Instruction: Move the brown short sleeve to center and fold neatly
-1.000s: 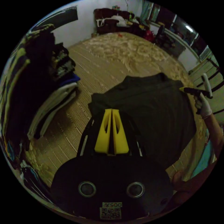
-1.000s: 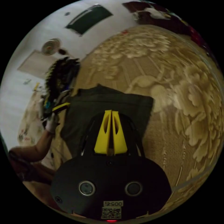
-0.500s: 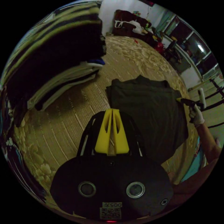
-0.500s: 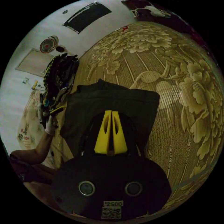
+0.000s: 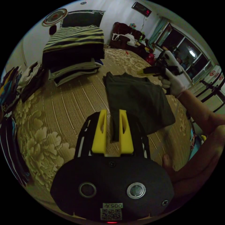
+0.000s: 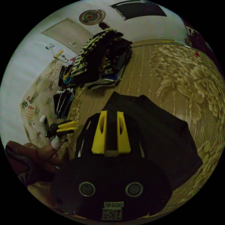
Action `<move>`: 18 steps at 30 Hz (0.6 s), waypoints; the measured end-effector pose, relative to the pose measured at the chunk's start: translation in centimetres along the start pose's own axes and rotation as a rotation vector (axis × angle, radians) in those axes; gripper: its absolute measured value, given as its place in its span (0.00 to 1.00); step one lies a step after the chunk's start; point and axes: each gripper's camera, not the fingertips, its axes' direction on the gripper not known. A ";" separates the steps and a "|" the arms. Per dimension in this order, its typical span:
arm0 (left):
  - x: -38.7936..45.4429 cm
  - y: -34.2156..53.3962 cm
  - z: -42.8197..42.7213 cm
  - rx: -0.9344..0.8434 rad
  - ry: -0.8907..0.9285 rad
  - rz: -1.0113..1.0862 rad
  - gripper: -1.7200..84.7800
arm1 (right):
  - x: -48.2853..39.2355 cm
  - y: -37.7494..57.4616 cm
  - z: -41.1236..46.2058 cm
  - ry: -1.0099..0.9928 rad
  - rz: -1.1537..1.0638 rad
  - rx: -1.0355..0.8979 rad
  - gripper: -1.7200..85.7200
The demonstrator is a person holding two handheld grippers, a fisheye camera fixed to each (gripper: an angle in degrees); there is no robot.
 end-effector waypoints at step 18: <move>1.9 6.6 6.1 -0.198 0.094 0.062 0.11 | -10.6 -8.8 16.6 0.638 -0.064 -0.150 0.04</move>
